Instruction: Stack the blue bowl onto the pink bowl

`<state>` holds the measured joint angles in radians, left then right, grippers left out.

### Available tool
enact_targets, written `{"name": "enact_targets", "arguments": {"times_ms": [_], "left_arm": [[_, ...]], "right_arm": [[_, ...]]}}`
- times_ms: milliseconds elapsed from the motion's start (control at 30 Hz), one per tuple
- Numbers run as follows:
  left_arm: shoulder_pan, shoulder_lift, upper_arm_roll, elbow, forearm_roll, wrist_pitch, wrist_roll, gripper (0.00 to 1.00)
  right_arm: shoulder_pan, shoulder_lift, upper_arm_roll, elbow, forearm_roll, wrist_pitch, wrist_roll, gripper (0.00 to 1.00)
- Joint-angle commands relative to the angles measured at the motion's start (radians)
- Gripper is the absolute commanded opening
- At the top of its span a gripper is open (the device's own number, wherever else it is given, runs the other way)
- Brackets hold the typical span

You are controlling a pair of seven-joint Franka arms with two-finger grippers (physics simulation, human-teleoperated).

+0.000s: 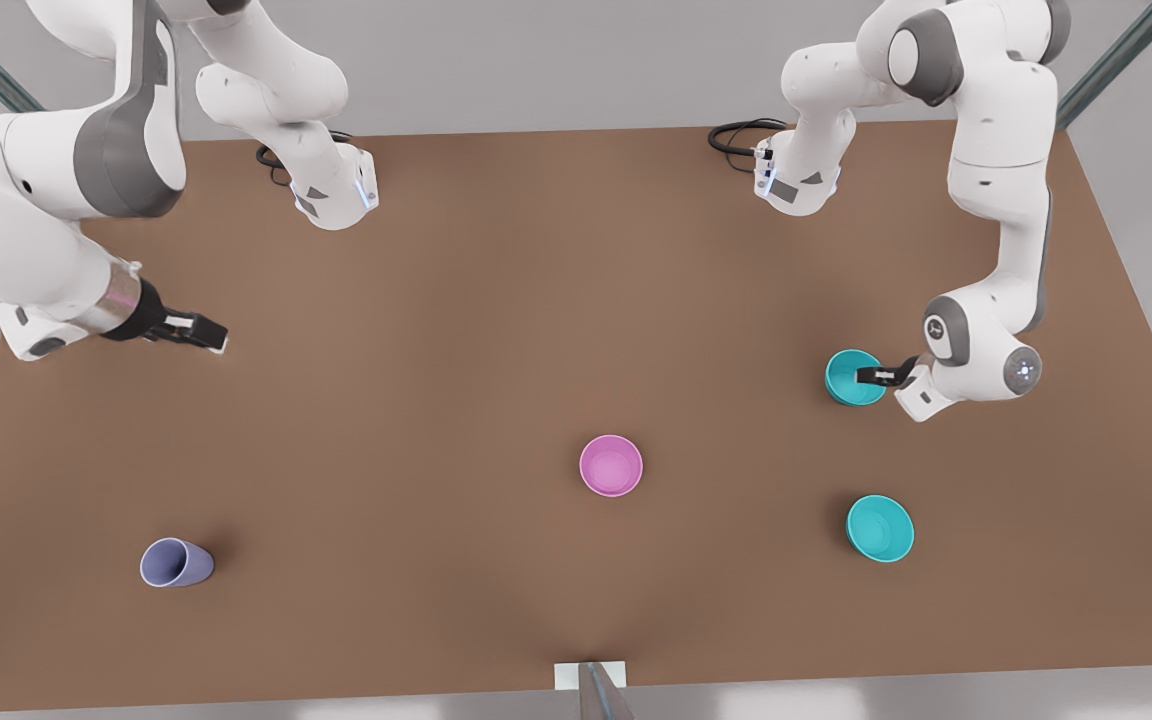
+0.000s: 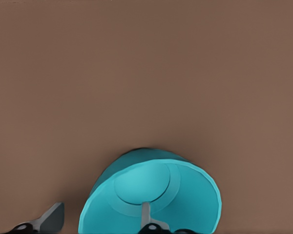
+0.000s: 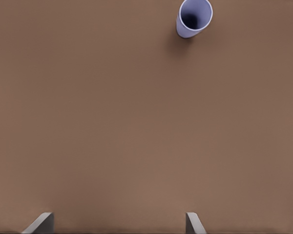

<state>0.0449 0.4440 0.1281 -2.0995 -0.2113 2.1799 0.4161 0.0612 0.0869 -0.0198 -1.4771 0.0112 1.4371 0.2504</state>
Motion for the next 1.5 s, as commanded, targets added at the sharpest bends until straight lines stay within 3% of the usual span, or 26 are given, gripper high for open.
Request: {"name": "enact_targets", "arguments": {"times_ms": [0,33,67,300,367,433,500,600,733,933,1467], "left_arm": [[0.000,-0.005,-0.001,0.000,-0.002,0.017,0.165,0.31],[0.003,-0.007,-0.001,0.000,-0.002,-0.003,0.164,0.23],[0.001,-0.007,-0.001,0.000,-0.005,-0.009,0.164,0.21],[-0.066,-0.062,-0.001,0.062,-0.003,-0.101,0.014,0.21],[-0.146,-0.053,-0.002,0.214,-0.003,-0.256,-0.198,0.21],[-0.155,0.080,-0.088,0.516,-0.002,-0.425,-0.466,0.21],[-0.172,0.182,-0.208,0.694,0.007,-0.428,-0.707,0.21],[-0.324,0.329,-0.206,0.926,0.033,-0.428,-0.835,0.21],[-0.404,0.482,-0.205,1.141,0.032,-0.414,-0.958,0.21],[-0.468,0.522,-0.211,1.145,0.023,-0.396,-0.964,0.21],[-0.473,0.555,-0.219,1.141,-0.011,-0.287,-0.964,0.21]], "right_arm": [[-0.003,-0.013,0.000,-0.017,-0.020,-0.003,-0.267,1.00],[-0.004,-0.012,0.000,-0.017,-0.019,-0.003,-0.267,1.00],[-0.004,-0.012,0.000,-0.017,-0.019,-0.003,-0.269,1.00],[-0.004,-0.006,-0.002,-0.017,-0.019,-0.004,-0.277,1.00],[-0.004,-0.003,-0.002,-0.015,-0.019,-0.004,-0.275,1.00],[-0.004,-0.001,-0.003,-0.017,-0.019,-0.007,-0.277,1.00],[-0.003,0.004,-0.003,-0.015,-0.020,-0.004,-0.270,1.00],[-0.003,0.005,-0.003,-0.020,-0.019,-0.006,-0.278,1.00],[-0.003,0.008,-0.005,-0.025,-0.017,-0.006,-0.280,1.00],[-0.003,0.022,-0.006,-0.022,-0.016,-0.004,-0.280,1.00],[-0.001,0.030,-0.008,-0.023,-0.011,-0.003,-0.280,1.00]]}}
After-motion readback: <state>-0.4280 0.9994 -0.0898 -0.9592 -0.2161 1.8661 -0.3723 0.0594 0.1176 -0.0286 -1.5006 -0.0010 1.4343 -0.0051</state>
